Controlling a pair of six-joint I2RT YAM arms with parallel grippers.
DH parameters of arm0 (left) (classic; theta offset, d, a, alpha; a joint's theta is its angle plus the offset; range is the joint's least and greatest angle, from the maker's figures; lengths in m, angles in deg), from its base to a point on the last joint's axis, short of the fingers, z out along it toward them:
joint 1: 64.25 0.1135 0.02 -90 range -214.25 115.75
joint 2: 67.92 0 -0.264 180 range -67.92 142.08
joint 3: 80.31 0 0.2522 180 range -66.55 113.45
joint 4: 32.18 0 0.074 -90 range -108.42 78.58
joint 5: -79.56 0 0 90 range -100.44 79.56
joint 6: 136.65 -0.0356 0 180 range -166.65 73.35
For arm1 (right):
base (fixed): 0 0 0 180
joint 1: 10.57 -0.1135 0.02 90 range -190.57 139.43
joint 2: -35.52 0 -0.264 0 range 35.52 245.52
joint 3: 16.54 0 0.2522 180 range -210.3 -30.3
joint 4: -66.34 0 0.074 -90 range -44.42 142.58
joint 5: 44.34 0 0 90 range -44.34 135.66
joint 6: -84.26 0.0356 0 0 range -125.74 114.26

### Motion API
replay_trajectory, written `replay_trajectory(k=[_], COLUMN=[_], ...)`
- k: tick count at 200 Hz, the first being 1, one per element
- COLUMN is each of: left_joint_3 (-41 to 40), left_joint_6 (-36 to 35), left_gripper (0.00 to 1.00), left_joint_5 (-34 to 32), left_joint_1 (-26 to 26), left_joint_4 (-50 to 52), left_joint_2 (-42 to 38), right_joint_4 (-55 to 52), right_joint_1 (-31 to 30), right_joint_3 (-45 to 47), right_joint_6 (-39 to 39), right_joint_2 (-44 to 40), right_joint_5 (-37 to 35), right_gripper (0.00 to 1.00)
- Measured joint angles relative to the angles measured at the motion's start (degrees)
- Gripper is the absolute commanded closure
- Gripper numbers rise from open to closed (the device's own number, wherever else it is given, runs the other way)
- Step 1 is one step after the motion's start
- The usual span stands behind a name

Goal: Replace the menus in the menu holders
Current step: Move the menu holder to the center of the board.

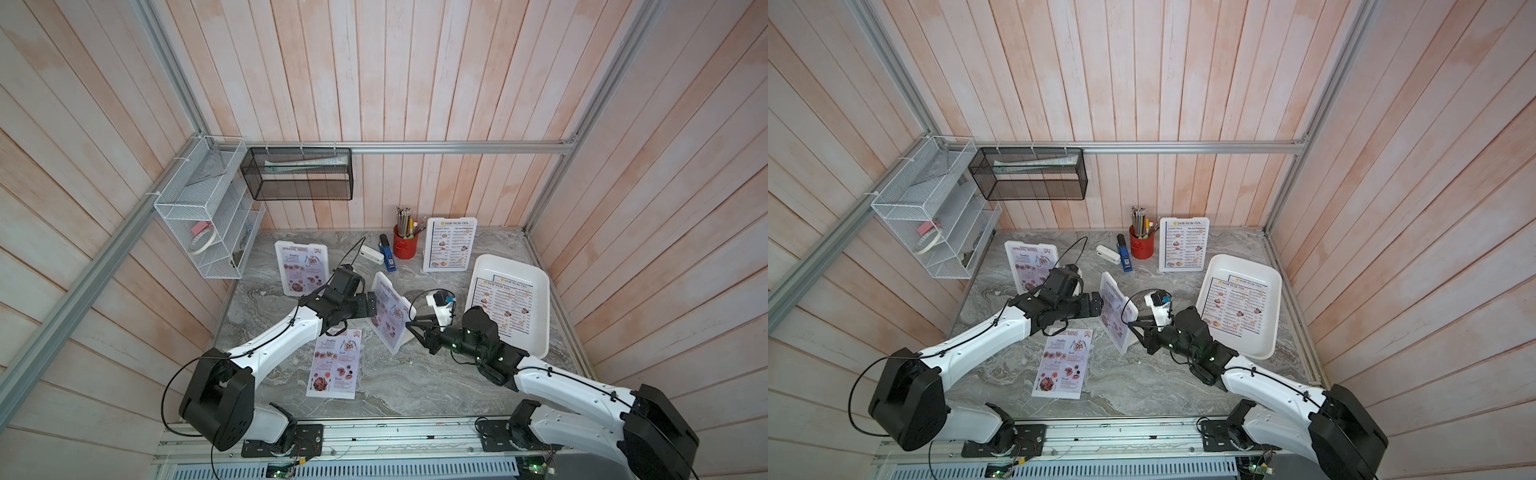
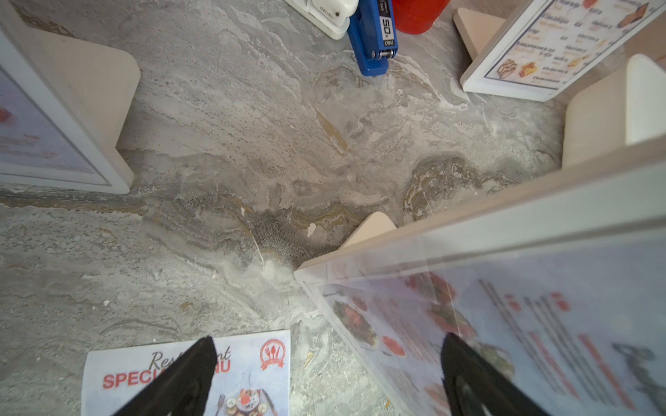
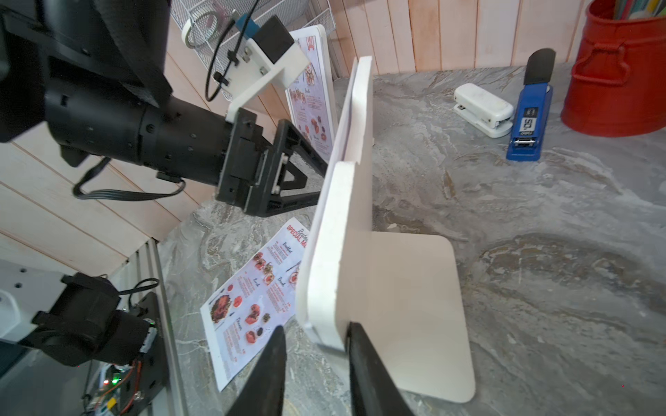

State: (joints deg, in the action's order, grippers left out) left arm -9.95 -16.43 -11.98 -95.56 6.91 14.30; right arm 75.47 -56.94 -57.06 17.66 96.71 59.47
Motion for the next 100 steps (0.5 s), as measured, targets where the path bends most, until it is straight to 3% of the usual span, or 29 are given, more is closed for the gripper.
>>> replay_trajectory(k=[43,100], left_joint_3=[2.1,2.8], left_joint_6=[0.0,-0.3], left_gripper=[0.01,0.0], left_joint_5=[0.2,-0.5], left_joint_1=[0.0,0.1], left_joint_4=[-2.7,-2.6], left_joint_2=[3.8,4.0], right_joint_4=[-4.2,-21.5], right_joint_1=[-0.5,1.9], right_joint_3=[-2.1,-15.6], right_joint_6=[1.4,-3.2], right_joint_2=[1.0,-1.3], right_joint_5=[2.6,5.2], right_gripper=[0.55,0.48])
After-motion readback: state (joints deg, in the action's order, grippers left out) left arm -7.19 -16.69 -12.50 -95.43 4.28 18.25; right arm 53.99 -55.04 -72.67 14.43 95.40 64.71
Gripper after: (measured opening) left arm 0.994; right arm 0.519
